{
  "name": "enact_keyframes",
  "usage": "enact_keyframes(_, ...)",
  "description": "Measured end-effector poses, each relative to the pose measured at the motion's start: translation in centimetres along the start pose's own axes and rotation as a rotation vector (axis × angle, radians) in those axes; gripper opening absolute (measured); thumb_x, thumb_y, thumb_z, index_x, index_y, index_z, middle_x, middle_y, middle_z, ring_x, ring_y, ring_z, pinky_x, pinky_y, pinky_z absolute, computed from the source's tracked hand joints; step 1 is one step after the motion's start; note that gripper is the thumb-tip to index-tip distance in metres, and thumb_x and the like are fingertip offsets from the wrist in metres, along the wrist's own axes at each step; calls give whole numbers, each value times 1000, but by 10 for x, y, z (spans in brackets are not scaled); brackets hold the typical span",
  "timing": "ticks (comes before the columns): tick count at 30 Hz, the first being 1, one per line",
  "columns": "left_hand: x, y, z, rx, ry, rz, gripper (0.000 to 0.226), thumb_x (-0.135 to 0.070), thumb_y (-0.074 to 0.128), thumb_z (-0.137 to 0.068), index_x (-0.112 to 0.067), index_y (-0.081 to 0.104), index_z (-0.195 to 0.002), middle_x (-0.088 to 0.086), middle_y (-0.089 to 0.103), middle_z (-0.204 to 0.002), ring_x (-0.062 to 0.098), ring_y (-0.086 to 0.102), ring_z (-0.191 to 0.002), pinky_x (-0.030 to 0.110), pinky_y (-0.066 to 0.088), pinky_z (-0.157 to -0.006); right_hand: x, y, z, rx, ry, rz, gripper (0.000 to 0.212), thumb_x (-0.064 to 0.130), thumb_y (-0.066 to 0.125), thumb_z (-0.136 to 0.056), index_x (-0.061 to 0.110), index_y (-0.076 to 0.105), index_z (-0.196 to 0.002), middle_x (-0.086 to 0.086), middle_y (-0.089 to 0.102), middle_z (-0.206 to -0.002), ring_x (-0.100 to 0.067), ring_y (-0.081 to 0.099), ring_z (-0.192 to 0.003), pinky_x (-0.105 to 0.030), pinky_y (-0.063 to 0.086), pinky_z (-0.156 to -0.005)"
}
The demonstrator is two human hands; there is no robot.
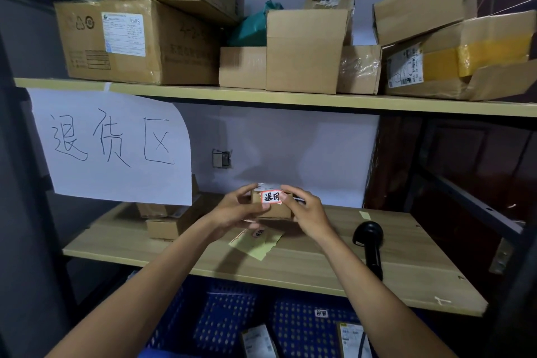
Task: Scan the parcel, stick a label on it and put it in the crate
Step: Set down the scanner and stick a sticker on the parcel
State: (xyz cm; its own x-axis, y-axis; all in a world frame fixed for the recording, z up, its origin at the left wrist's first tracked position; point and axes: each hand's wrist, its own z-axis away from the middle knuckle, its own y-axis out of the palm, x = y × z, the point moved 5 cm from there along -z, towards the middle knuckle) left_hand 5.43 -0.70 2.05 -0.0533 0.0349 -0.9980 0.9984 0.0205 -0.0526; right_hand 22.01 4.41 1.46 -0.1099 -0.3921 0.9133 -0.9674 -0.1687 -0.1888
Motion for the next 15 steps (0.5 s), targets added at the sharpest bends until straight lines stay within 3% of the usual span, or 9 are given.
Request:
enact_keyframes(3, -2, 3, 14, 25, -3, -119, 68, -21, 78, -77, -26, 48, -138, 5, 68, -112, 12, 73, -69, 22, 57, -54, 6, -5, 14, 26, 30, 15, 18, 53, 70, -76, 49, 74, -93, 3, 72, -107, -25, 68, -106, -49, 58, -91)
enact_keyframes(5, -1, 5, 24, 49, -25, -177, 67, -25, 78, -77, -25, 49, -137, 7, 69, -116, 22, 76, -80, 23, 58, -58, 10, -9, 26, 45, 81, -19, 22, 35, 71, -87, 30, 75, -108, -2, 70, -105, -19, 69, -92, -32, 62, -70)
enact_keyframes(8, 0, 9, 42, 77, -44, -215, 66, -27, 78, -77, -26, 49, -137, 9, 72, -117, 31, 73, -98, 32, 59, -71, 17, -14, 46, 66, 107, -32, 29, 15, 66, -93, 6, 69, -120, -2, 66, -96, -4, 60, -73, -13, 51, -47)
enact_keyframes(11, -2, 13, 62, 82, -35, -237, 62, -28, 76, -79, -28, 51, -136, 9, 72, -115, 30, 73, -98, 40, 58, -82, 29, -16, 71, 60, 90, -25, 29, 18, 66, -93, 9, 70, -121, 10, 66, -92, -2, 59, -76, -13, 52, -48)
enact_keyframes(15, 3, 18, 94, 116, -70, -233, 52, -29, 71, -83, -30, 54, -132, -1, 73, -104, 23, 74, -85, 28, 60, -67, 39, -16, 106, 72, 147, -29, 29, 25, 70, -90, 18, 71, -119, 8, 66, -100, -5, 60, -88, -29, 58, -66)
